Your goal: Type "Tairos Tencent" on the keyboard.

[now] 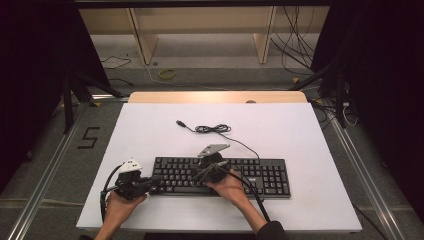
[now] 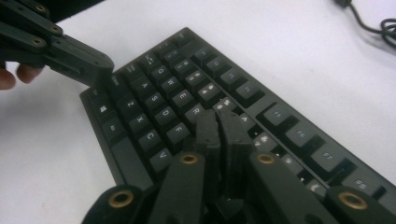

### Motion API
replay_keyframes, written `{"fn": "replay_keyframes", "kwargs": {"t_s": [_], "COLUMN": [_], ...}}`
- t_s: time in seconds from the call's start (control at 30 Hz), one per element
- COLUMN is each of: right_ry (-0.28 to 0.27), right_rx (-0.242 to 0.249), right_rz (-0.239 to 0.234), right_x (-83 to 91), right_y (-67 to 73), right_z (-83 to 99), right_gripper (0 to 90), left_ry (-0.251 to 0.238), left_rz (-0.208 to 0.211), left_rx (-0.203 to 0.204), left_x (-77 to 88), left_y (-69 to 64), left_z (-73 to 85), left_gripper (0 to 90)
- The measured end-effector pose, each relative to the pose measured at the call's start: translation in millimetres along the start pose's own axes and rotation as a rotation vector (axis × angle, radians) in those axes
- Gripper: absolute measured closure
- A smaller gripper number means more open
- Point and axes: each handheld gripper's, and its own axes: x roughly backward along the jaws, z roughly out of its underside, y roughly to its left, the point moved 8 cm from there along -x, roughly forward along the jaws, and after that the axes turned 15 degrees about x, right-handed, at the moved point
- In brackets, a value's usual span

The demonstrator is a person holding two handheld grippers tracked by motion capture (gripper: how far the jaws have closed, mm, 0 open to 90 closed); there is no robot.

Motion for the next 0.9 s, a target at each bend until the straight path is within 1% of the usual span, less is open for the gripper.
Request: {"fn": "replay_keyframes", "kwargs": {"t_s": [0.1,0.13,0.17,0.23,0.5,0.6,0.9], "right_ry": [0.015,0.017,0.014,0.023,0.046,0.052,0.052], "right_rx": [-0.001,-0.007,-0.002,-0.009,-0.009,-0.009,-0.013], "right_rz": [0.011,0.012,0.014,0.014,0.008,0.008,0.007], "right_x": [-5.4,-6.5,-7.9,-10.4,-23.7,-25.5,-26.2], "right_y": [-0.9,-1.3,-2.3,-2.0,1.8,2.0,1.4], "right_z": [0.2,-0.3,-1.0,-1.5,-2.5,-2.4,-2.0], "right_gripper": [90.0,90.0,90.0,90.0,90.0,90.0,90.0], "left_ry": [0.004,0.006,0.007,0.009,0.025,0.026,0.044], "left_rz": [-0.002,-0.003,-0.003,-0.005,-0.013,-0.015,-0.029], "left_rx": [0.002,0.003,0.003,0.003,0.007,0.014,0.010], "left_x": [-0.4,-0.4,-0.5,-0.6,-1.2,-2.0,-4.4], "left_y": [1.4,1.8,2.1,2.7,5.8,5.9,7.4], "left_z": [0.3,0.3,0.3,0.4,1.5,1.9,3.7], "left_gripper": [89.1,89.1,89.1,89.1,89.1,89.1,89.1]}}
